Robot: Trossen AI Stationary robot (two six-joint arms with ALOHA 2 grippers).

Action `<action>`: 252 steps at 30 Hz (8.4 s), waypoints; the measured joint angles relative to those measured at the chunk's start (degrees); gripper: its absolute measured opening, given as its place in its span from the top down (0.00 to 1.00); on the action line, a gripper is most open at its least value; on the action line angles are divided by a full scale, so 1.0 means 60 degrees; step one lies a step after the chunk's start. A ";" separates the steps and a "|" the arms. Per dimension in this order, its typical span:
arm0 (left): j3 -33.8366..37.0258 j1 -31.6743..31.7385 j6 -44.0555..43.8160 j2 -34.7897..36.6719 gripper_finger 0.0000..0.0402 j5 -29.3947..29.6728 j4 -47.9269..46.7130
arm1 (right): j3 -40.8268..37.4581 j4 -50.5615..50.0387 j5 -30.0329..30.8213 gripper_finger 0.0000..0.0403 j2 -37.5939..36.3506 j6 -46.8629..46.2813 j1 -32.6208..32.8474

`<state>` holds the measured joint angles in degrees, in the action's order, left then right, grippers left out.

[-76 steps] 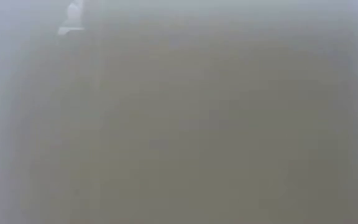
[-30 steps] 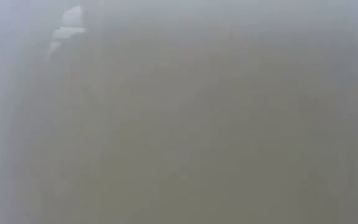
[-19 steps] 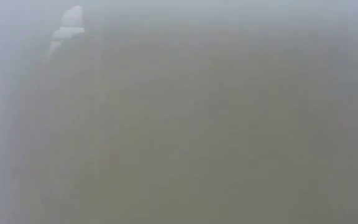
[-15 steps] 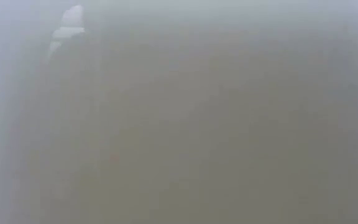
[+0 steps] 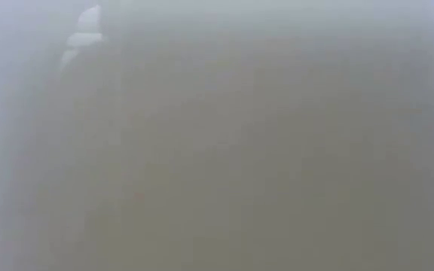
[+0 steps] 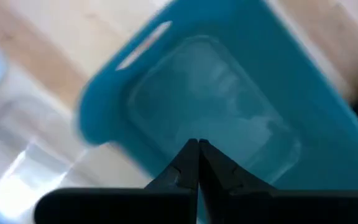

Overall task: Pick & Place Toothbrushes
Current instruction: Move the green bin to the center of the table, then move the transparent bin to the middle right of the table

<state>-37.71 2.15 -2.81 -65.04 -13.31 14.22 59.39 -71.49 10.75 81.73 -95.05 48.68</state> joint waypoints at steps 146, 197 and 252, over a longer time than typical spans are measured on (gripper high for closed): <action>0.0251 -0.2007 -0.1118 0.0004 1.00 0.0005 0.0379 | 0.2894 0.3971 -0.0190 1.00 0.3573 1.1721 -0.5645; 0.0290 -0.2007 -0.1257 0.0003 1.00 0.0293 0.0533 | 0.2562 0.0564 -0.0473 0.77 0.2364 0.5341 0.0929; 0.0495 -0.2007 -0.1343 0.0000 1.00 0.0504 0.0944 | 0.1625 0.0579 -0.0065 0.75 0.2983 0.5341 0.0949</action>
<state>-34.74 -9.89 -10.87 -65.04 -10.28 19.88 69.14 -68.01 10.37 99.63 -63.01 54.37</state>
